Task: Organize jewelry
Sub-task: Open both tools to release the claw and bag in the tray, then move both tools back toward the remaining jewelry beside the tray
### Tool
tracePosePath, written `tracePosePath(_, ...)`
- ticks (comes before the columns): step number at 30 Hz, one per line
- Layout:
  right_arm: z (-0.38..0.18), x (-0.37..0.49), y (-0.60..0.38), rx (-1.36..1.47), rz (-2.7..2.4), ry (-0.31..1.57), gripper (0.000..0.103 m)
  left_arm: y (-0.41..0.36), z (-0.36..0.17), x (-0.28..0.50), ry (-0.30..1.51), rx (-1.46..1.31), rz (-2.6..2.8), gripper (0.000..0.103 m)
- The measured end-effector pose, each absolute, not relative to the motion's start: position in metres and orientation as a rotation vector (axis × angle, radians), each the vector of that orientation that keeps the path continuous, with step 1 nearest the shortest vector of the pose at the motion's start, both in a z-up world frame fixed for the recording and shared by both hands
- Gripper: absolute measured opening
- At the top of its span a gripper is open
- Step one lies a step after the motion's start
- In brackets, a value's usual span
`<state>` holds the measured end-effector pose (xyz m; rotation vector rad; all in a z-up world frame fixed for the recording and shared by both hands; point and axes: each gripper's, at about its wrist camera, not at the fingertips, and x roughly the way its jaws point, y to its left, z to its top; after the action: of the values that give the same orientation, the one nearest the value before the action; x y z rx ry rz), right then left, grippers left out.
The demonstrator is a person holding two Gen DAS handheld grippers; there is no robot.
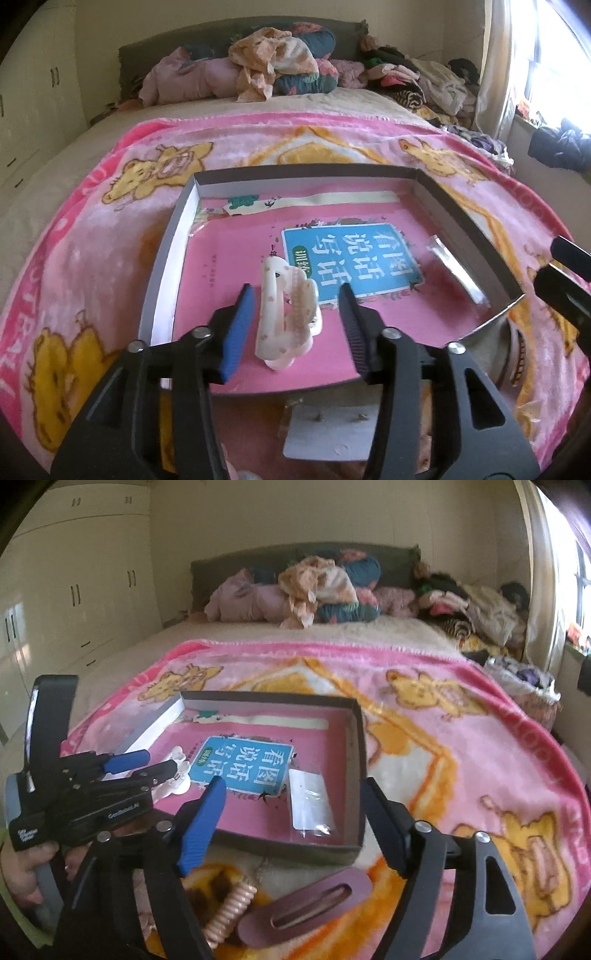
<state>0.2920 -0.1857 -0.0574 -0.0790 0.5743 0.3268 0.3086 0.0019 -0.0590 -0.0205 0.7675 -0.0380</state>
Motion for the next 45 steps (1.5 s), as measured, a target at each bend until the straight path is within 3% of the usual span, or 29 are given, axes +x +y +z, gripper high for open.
tracePosePath(2, -0.053, 0.284, -0.189, -0.082, 0.324, 0.558, 0.081, 0.000, -0.053, 0.303, 0.751, -0.024, -0.039, 0.044)
tracePosePath(5, -0.049, 0.274, -0.193, -0.087, 0.315, 0.540, 0.084, -0.005, -0.043, 0.291, 0.721, -0.017, -0.041, 0.057)
tracePosePath(9, -0.045, 0.259, -0.200, -0.079, 0.310, 0.524, 0.086, -0.011, -0.030, 0.273, 0.677, -0.004, -0.046, 0.067)
tracePosePath(17, -0.046, 0.229, -0.207, -0.090, 0.313, 0.507, 0.089, -0.013, -0.008, 0.234, 0.610, -0.027, -0.049, 0.079)
tracePosePath(29, -0.049, 0.179, -0.215, -0.107, 0.319, 0.455, 0.091, -0.013, 0.000, 0.185, 0.544, -0.077, -0.072, 0.088)
tracePosePath(45, -0.079, 0.145, -0.219, -0.097, 0.349, 0.508, 0.092, -0.028, -0.027, 0.146, 0.588, -0.021, -0.121, 0.090)
